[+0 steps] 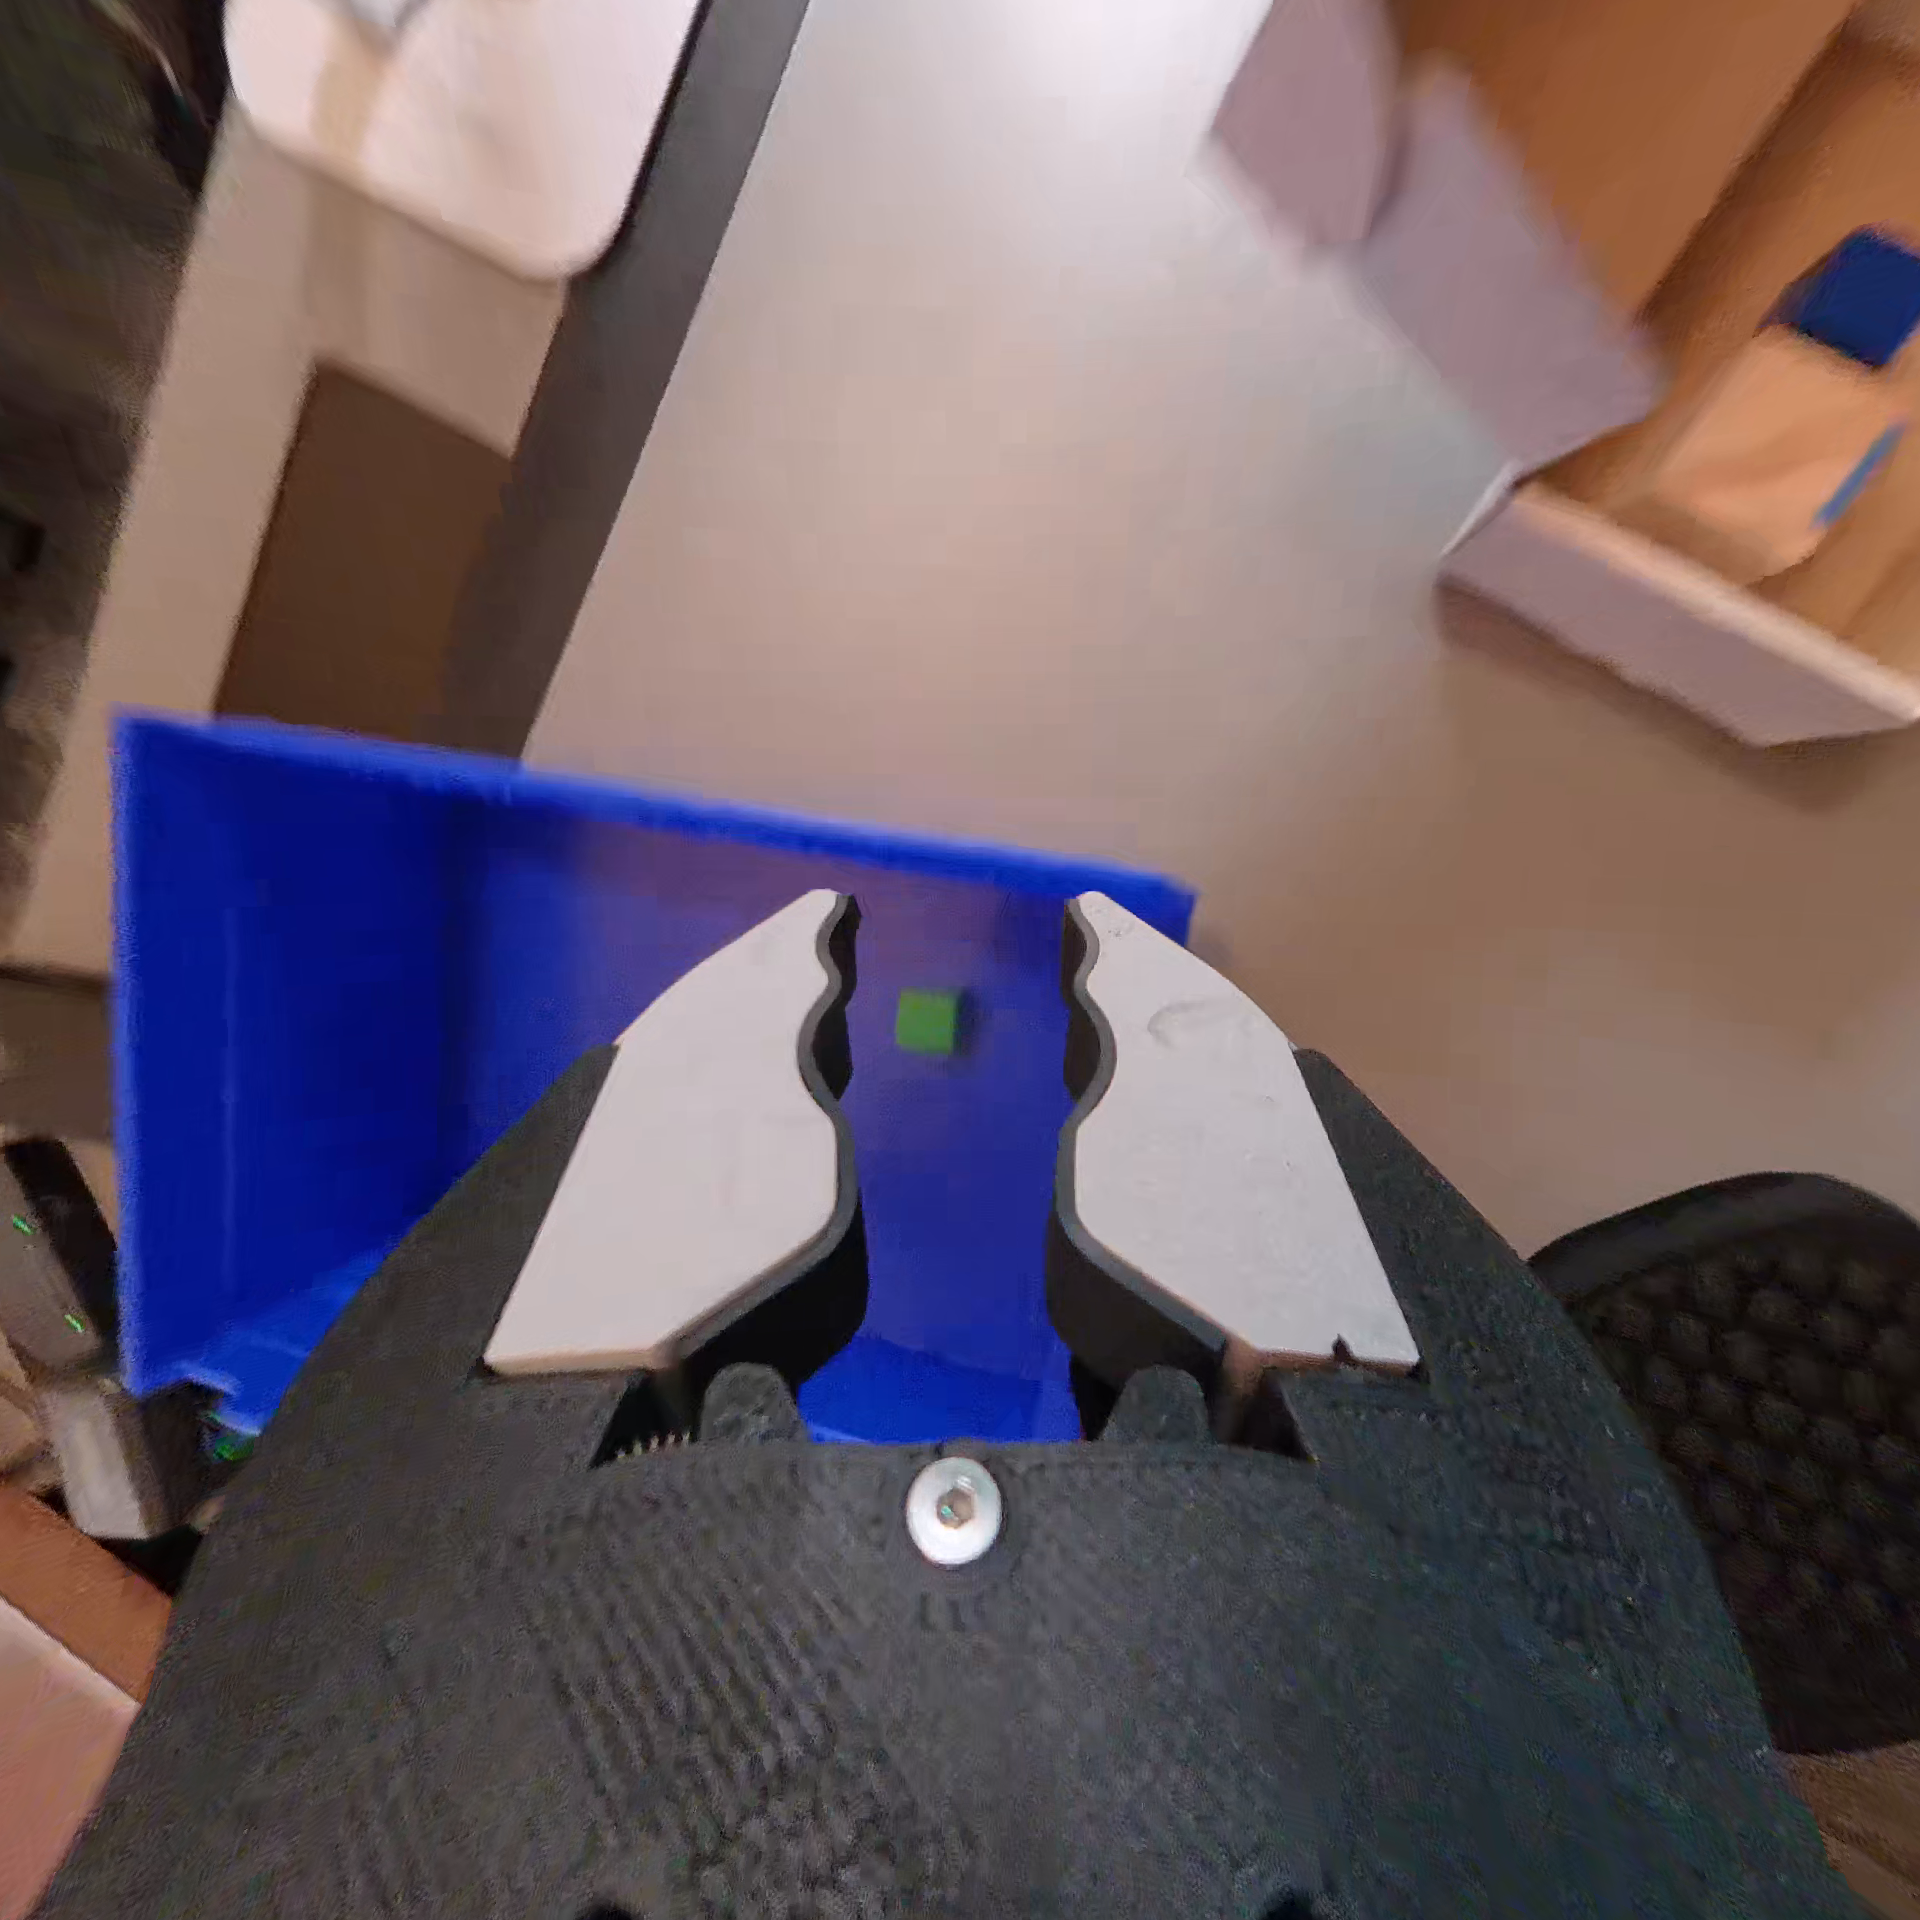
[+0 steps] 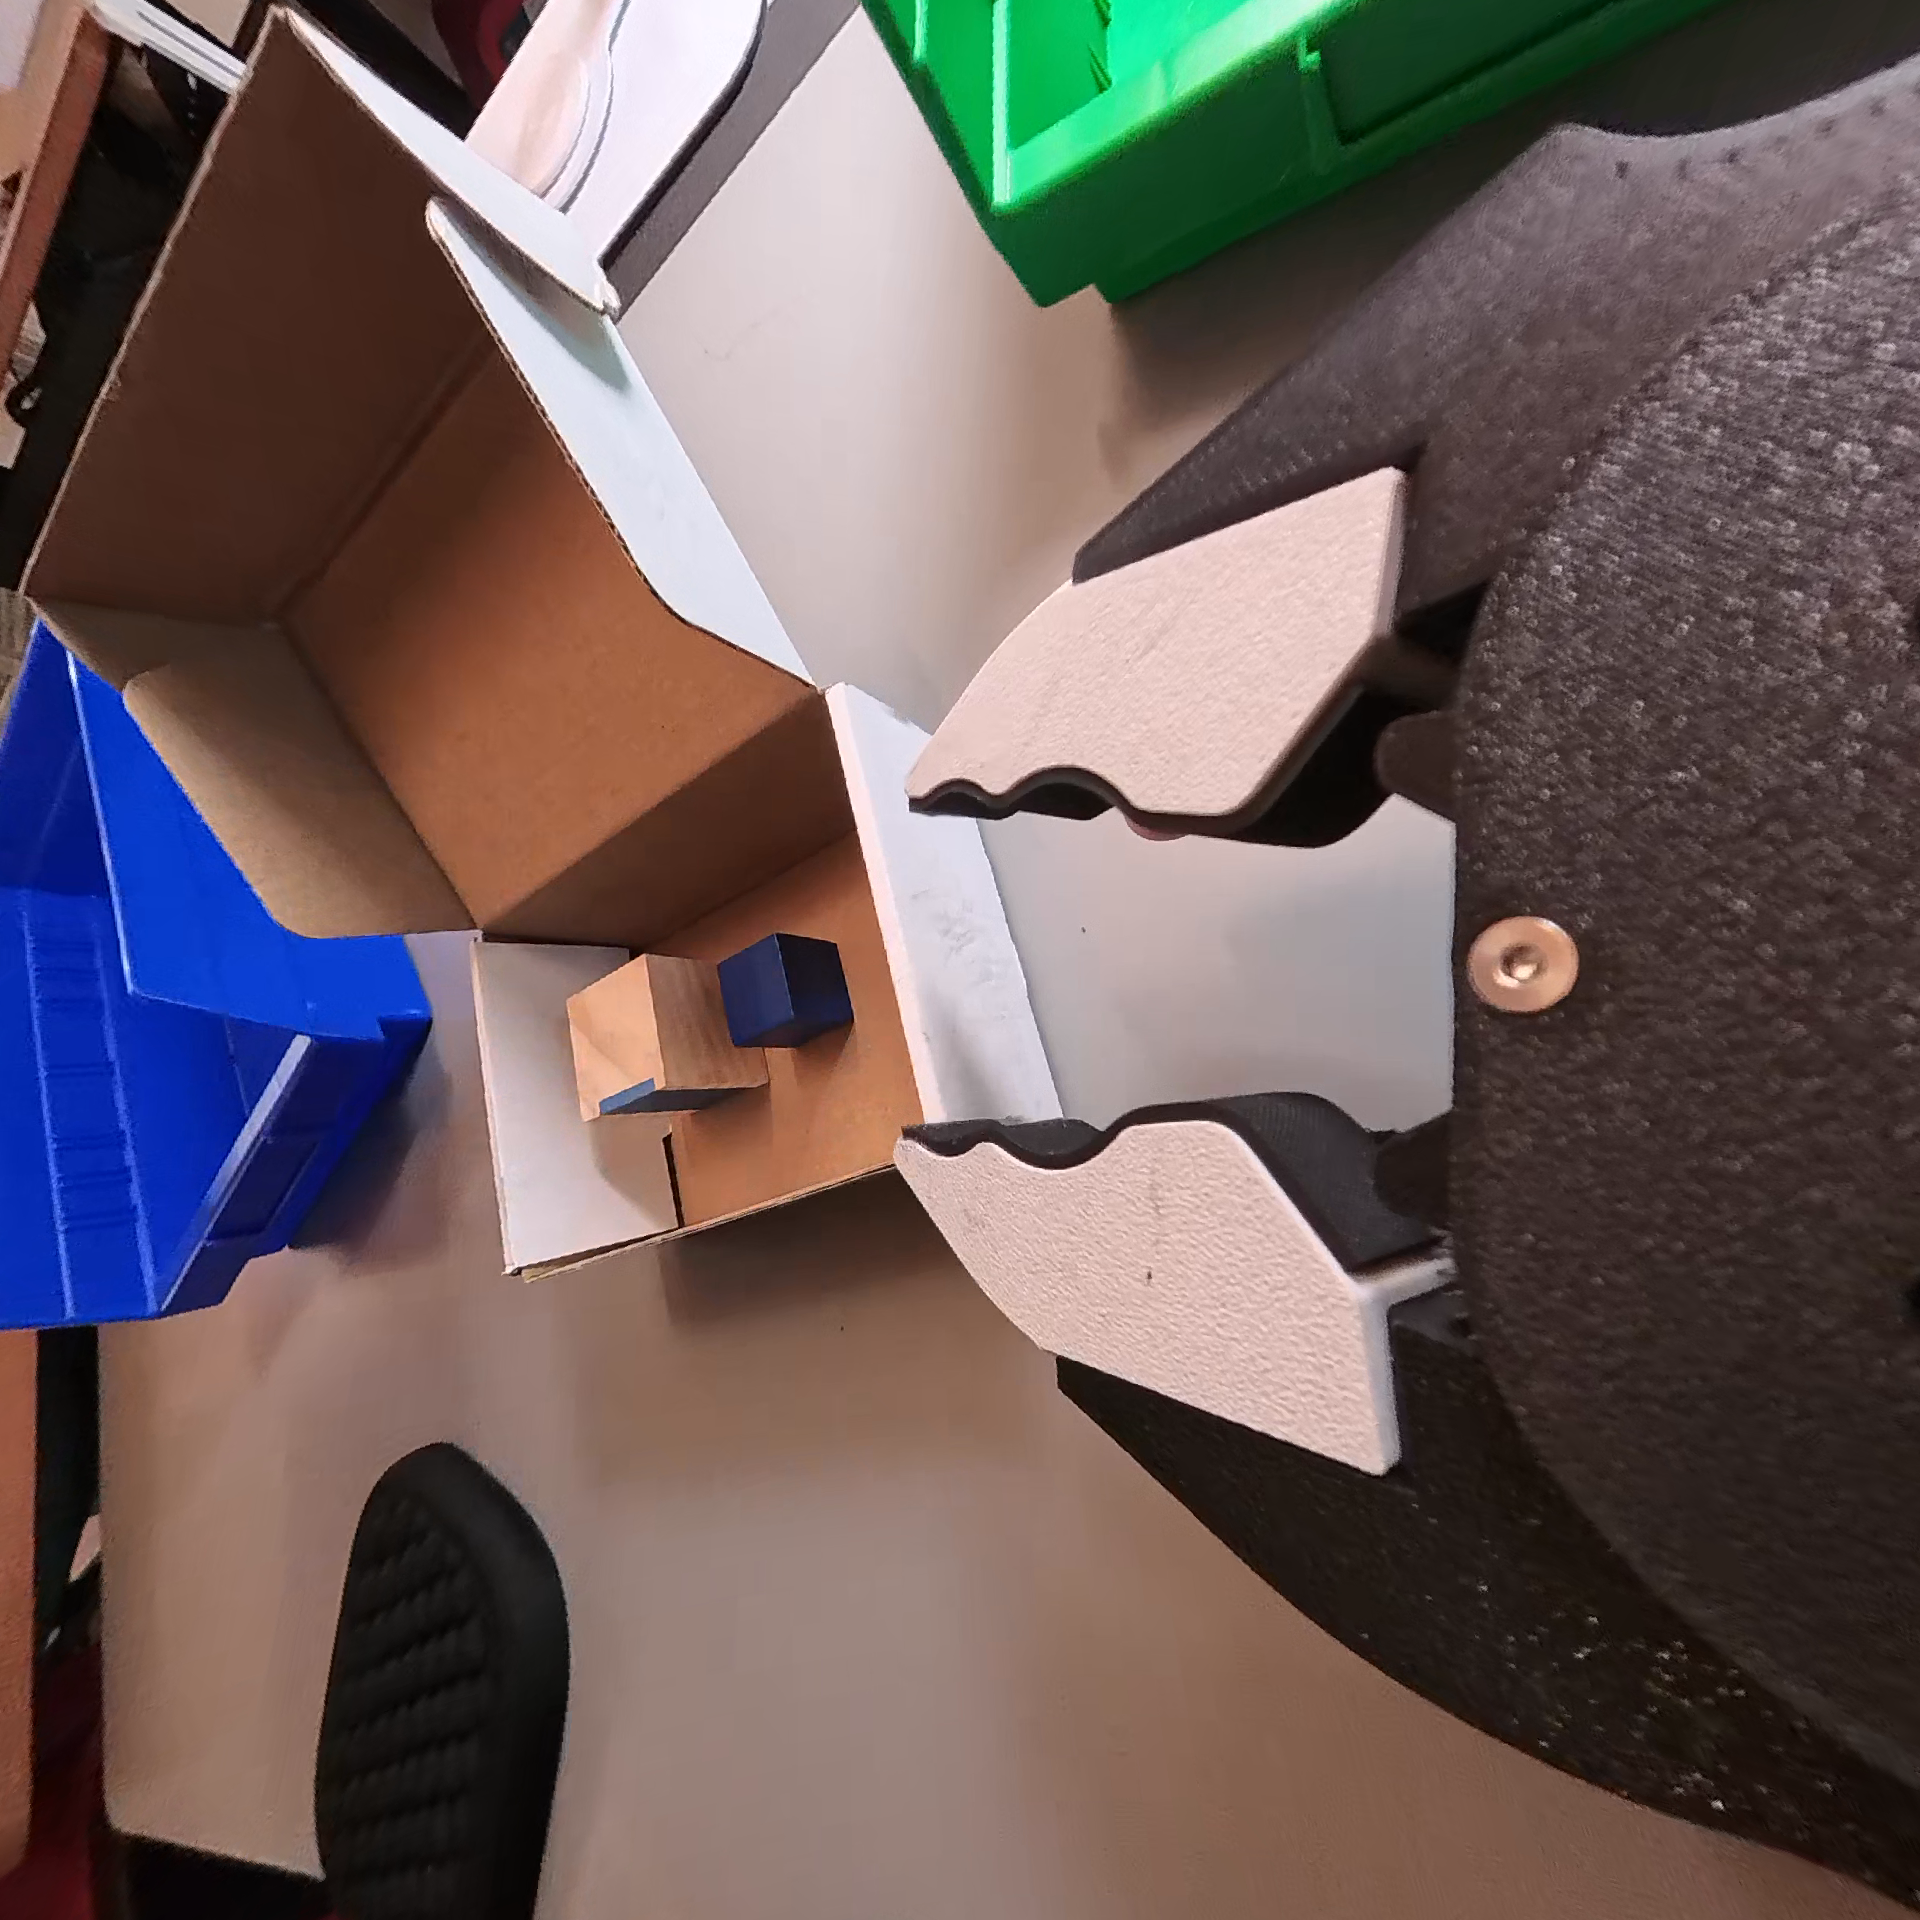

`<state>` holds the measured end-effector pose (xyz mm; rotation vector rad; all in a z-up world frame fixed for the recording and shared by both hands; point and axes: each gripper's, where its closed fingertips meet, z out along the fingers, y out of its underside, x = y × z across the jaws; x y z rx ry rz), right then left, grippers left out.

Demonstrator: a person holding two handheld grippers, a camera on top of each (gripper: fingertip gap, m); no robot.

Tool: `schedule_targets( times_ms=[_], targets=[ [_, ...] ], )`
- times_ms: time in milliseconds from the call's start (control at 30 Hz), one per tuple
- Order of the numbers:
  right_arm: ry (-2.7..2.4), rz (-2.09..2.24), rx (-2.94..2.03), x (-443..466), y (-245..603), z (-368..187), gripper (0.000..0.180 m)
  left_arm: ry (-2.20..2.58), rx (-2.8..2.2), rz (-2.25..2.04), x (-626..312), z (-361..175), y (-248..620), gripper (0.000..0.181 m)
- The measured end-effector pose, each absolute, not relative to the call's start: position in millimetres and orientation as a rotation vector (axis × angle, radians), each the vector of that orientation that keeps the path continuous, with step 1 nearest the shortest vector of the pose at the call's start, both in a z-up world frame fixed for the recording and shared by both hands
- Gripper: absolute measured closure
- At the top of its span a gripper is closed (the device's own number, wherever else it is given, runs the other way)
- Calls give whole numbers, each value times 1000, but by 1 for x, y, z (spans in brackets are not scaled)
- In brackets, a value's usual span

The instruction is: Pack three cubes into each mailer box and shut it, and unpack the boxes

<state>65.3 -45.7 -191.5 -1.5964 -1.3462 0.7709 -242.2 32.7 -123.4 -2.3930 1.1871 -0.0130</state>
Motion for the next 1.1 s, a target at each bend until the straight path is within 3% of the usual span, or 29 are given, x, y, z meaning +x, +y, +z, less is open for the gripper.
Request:
schedule_targets(
  times_ms=[33,300,700,900,1100],
  targets=[
    [-1347,773,-1599,65,-46,-192,124,1149,-2435,-15,-259,-134,32,146],
    [-1342,770,-1610,65,-44,-195,124,1091,-2618,-87,-305,-214,17,144],
    [-1336,766,-1613,67,-43,-195,124,1135,-2678,-17,-310,-250,25,156],
    [-1338,763,-1613,67,-42,-195,124,1153,-2670,9,-311,-240,25,159],
    [-1342,770,-1618,66,-43,-196,124,1222,-2537,125,-283,-158,31,160]
  ],
)
